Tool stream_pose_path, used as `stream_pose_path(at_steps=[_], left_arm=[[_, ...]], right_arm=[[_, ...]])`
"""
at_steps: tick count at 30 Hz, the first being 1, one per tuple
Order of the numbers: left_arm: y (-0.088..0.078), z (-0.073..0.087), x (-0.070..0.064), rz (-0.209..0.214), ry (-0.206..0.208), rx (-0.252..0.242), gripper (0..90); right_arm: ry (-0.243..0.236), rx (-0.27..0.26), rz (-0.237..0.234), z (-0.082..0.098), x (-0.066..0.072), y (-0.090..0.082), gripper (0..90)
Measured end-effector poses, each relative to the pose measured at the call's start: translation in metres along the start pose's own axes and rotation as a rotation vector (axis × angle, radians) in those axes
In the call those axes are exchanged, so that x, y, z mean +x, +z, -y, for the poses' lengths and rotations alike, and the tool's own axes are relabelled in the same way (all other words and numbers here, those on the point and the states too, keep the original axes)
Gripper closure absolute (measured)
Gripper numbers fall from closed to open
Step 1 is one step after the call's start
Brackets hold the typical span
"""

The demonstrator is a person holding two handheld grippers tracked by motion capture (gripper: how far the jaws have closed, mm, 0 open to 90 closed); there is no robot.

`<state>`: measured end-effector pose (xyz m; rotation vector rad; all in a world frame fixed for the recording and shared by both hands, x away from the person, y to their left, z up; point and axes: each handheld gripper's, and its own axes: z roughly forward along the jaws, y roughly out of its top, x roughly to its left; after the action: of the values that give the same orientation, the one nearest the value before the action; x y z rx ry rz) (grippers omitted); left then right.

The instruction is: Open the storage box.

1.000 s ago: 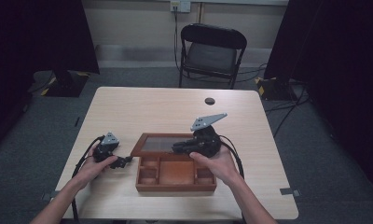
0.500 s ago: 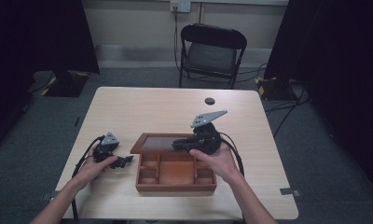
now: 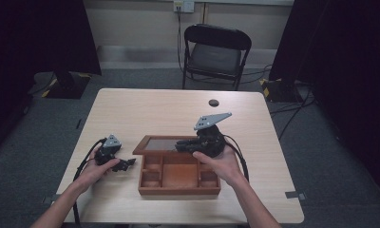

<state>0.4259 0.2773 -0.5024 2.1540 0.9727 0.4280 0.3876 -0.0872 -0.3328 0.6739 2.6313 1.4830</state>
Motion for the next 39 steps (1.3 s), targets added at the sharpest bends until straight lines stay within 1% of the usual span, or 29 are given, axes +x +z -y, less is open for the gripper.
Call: stream_pose_path(at_steps=[6,8,11,13,16,20,28,39], left_arm=[[0.0001,0.0000,0.0000,0.000,0.000,-0.001,7.5],[0.0001,0.0000,0.0000,0.000,0.000,0.000,7.5],[0.0001,0.0000,0.0000,0.000,0.000,0.000,7.5],[0.0000,0.0000,0.0000,0.000,0.000,0.000,7.5],[0.0001,0.0000,0.0000,0.000,-0.001,-0.001,7.5],[0.0001,0.0000,0.0000,0.000,0.000,0.000,7.5],[0.0001,0.0001,0.0000,0.000,0.000,0.000,7.5],[0.0001,0.0001,-0.0001,0.001,-0.001,0.000,7.5]], right_arm=[[-0.001,-0.015,0.013,-0.0008,0.0002,-0.0007,81.8],[-0.001,-0.026,0.026,-0.0011,0.0003,-0.0012,81.2],[0.012,-0.033,0.020,-0.0011,-0.0017,-0.0004,80.8],[0.010,-0.031,0.021,-0.0013,-0.0014,0.0001,80.7],[-0.007,-0.024,0.041,-0.0021,0.0009,0.0021,81.1],[-0.001,-0.027,0.039,-0.0023,-0.0001,0.0042,81.2],[-0.012,-0.029,0.038,-0.0047,-0.0017,0.0041,82.0],[-0.015,-0.033,0.041,-0.0078,-0.0033,0.0034,82.3]])
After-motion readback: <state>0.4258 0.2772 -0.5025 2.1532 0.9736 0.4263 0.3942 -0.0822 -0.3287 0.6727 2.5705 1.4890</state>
